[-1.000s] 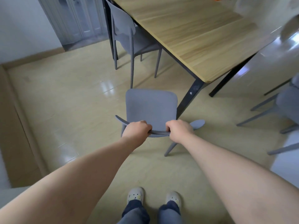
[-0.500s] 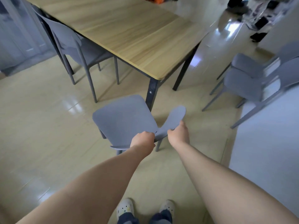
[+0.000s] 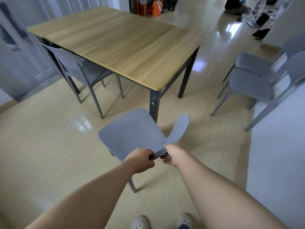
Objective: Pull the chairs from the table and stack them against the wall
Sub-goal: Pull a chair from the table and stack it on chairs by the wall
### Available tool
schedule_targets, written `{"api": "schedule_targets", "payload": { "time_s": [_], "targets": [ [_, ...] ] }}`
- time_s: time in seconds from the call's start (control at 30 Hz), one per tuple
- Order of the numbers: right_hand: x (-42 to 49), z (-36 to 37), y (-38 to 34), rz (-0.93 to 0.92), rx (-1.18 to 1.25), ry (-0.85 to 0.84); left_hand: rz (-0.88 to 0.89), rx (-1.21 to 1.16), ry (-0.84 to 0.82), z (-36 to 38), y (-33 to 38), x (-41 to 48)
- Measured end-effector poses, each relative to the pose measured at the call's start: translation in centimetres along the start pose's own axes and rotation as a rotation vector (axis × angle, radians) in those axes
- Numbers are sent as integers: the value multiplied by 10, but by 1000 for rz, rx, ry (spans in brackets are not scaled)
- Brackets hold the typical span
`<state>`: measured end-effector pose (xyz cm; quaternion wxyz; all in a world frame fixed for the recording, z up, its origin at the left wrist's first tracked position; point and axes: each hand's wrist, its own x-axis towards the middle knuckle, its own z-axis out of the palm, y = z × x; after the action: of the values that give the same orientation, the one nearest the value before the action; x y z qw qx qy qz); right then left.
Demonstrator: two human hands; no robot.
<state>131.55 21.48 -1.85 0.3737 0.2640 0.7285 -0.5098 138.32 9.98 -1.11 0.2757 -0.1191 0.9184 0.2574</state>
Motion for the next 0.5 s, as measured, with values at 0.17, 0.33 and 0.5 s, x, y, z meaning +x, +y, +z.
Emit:
{"api": "schedule_targets", "payload": {
  "time_s": [0.17,0.33,0.5],
  "targets": [
    [16,0,0,7,229,5,0,27,37,-1,7,-2],
    [25,-25,-15,51,230,35,-53,-81,-21,-16,39,7],
    [43,-89,-27,92,202,67,-109,-117,56,-12,94,30]
  ]
}}
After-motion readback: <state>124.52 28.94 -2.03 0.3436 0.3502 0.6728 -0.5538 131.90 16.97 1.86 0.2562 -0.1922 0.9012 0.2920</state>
